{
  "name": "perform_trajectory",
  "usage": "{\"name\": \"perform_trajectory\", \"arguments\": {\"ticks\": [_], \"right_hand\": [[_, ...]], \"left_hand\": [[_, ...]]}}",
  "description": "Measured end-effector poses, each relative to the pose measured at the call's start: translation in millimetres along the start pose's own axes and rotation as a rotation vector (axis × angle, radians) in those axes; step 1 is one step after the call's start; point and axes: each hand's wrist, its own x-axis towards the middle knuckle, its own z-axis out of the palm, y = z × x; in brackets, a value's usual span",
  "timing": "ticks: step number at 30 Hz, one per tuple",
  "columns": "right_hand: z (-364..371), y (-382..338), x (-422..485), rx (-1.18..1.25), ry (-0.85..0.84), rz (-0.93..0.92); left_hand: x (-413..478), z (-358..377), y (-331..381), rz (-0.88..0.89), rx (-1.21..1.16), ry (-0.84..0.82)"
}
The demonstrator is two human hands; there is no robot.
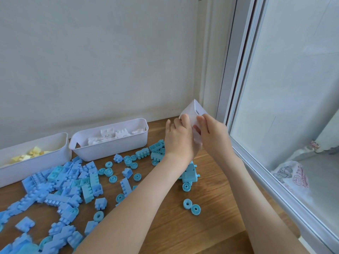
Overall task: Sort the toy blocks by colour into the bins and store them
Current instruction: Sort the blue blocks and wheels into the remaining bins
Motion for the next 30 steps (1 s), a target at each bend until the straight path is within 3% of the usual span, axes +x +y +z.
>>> {"name": "perform_trajectory", "arguments": {"ticks": [5,8,12,19,22,30], "right_hand": [[-14.0,9.7,-0.1,0.249,0.297,0.079],[-25.6,8.3,-2.2,0.282,0.285,0.075],[-30.0,5.9,-10.4,0.077,0.208,-0.002],[-31.6,15.5,-29.5,-0.208,0.381,-0.132],[-31.8,20.7,-36.2,-0.35,0.34,-0.226],[-21.3,32.9,-72.5,-0.471,0.096,-0.319]], "left_hand": [[4.9,0.7,-12.1,-0.051,-0.084,-0.115],[7.0,4.1,-15.5,-0.12,-0.198,-0.136],[3.1,11.8,-17.2,-0.167,-0.234,-0.171],[6.7,14.8,-13.5,-0.299,-0.247,-0.303],[1.5,11.8,-6.3,-0.282,-0.138,-0.358],[-36.1,-4.3,10.9,-0.174,-0.037,-0.222]]}}
